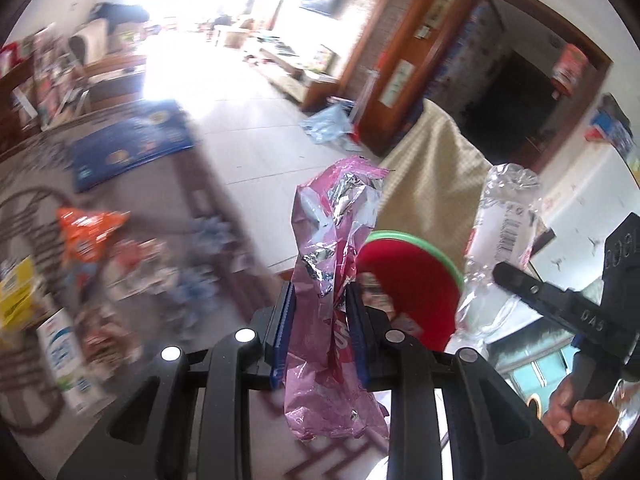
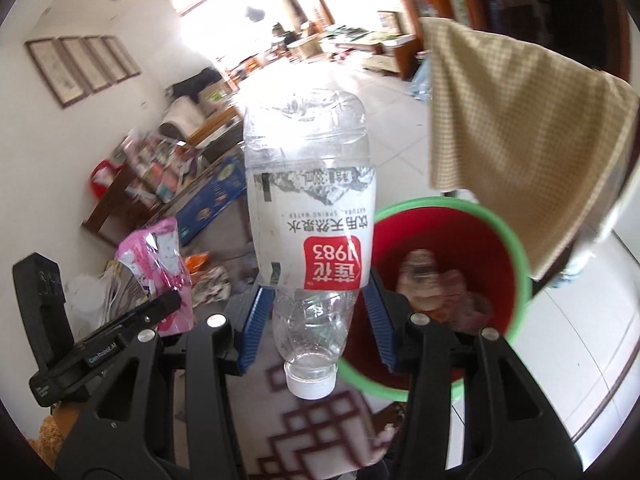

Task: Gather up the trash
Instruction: 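Open both grippers to drop the bottle and pink wrapper into the bucket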

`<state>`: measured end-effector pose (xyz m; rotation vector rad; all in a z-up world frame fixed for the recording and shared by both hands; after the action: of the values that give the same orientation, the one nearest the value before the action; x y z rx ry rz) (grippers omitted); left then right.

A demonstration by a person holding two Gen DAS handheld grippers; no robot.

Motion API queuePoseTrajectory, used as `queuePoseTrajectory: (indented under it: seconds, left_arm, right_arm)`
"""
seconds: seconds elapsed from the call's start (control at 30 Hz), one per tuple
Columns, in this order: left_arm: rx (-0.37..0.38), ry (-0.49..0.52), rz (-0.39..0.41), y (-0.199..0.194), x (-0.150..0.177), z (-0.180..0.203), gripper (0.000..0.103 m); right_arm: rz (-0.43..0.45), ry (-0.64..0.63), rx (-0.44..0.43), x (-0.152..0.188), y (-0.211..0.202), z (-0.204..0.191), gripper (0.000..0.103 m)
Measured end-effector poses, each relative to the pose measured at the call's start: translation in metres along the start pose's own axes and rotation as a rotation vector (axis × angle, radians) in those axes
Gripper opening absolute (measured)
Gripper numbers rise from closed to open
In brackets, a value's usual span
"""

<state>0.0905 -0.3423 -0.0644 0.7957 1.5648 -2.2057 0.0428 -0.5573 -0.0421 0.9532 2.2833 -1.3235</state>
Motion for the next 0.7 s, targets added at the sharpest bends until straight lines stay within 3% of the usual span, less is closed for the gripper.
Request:
queuePoseTrajectory:
  seconds: [0.23, 0.47, 0.53, 0.6, 0.63, 0.7]
  left_arm:
    - [0.054, 0.131, -0.006, 0.033, -0.011, 0.075, 0.024]
    - [0.069, 0.188, -0.011, 0.049, -0.017, 0.106, 0.026]
    - [0.064, 0.196, -0.009, 0.053, -0.02, 0.109, 0.035]
    - [0.057, 0.193, 0.002, 0.053, -0.021, 0.11, 0.06]
    - [0.051, 0.188, 0.014, 0.052, -0.022, 0.109, 0.064]
    - [0.041, 0.185, 0.021, 0.052, -0.023, 0.107, 0.065]
  right_arm:
    - [0.017, 0.08, 0.083, 0.009, -0.016, 0.052, 0.046]
    - [0.026, 0.123, 0.103, 0.004, -0.02, 0.072, 0.046]
    - [0.029, 0.125, 0.101, 0.003, -0.02, 0.074, 0.046]
    - [0.029, 0.129, 0.095, 0.004, -0.022, 0.078, 0.049]
    - [0.03, 0.136, 0.089, 0.004, -0.022, 0.078, 0.058]
    - [0.043, 0.146, 0.082, 0.004, -0.023, 0.078, 0.064]
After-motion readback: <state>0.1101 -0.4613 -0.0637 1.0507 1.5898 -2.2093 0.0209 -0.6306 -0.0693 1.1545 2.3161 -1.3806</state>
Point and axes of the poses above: each gripper's, at about its wrist camera, not at the fingertips, and y roughly the way its jaws point, z to its right, x to its underside, the point moved 5 cm from there along y, roughly the way its jaws point, and after that the axes turned 8 degrees about -x, right-handed, at the moved point
